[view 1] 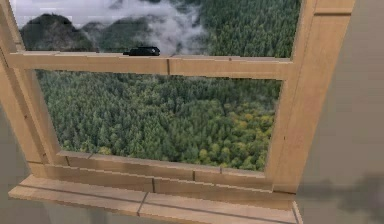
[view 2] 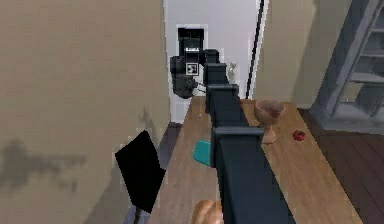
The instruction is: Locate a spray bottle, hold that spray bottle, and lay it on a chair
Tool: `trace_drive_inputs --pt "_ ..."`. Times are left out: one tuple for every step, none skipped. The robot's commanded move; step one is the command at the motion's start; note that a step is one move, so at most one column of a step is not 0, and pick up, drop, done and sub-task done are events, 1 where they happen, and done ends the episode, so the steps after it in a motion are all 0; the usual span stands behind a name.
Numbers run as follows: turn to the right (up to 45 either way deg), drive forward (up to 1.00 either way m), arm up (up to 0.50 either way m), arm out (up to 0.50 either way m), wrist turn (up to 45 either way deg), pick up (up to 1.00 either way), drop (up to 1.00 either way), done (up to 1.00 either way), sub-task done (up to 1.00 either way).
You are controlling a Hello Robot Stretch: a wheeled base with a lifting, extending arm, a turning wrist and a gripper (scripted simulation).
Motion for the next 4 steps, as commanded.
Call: trace_drive_inputs --pt "0.0 0.0 -0.32 0.0 0.0 0.0 0.0 0.0 0.0" --pt "0.0 0.0 0.0 0.0 0.0 1.0 0.0 0.0 0.0" --pt "0.0 0.0 0.1 0.0 0.0 0.0 0.0 0.0 0.0" --pt "0.0 0.0 0.22 0.0 0.0 0.0 0.0 0.0 0.0"
